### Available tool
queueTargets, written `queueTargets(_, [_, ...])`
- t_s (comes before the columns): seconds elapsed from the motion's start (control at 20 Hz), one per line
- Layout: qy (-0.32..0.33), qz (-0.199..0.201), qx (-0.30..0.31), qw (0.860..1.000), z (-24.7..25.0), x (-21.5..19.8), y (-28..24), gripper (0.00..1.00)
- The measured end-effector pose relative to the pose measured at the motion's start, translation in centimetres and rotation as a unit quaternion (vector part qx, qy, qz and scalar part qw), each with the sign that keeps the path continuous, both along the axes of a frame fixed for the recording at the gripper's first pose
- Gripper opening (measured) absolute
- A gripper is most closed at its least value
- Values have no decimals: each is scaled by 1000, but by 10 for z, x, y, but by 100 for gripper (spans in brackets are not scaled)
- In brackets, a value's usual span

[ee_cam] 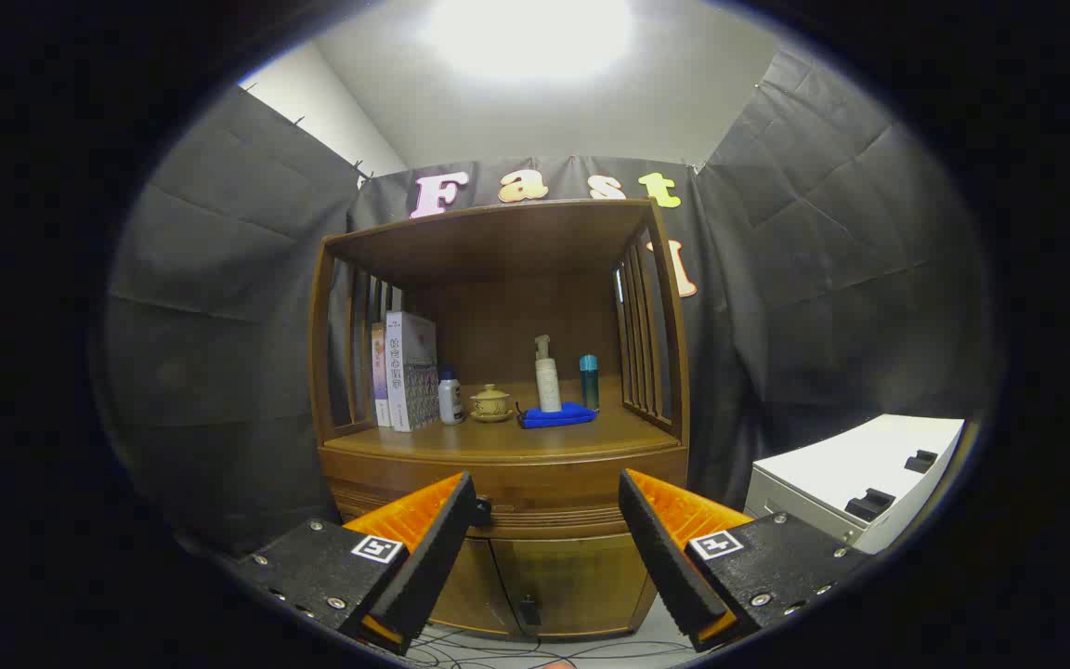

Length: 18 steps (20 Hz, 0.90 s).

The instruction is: Pull open the drawer, take out the items inside it, and place them on the countertop above the cabinet.

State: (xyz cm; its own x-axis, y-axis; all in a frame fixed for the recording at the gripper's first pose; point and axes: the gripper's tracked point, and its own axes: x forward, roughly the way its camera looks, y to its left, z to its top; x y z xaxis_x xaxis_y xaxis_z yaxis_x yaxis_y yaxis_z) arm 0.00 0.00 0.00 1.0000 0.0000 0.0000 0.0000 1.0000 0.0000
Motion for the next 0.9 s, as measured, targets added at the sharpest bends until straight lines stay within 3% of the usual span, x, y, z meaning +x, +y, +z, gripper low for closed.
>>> queueTargets(0.9, [10, 12, 5, 1000, -9, 1, 8, 96])
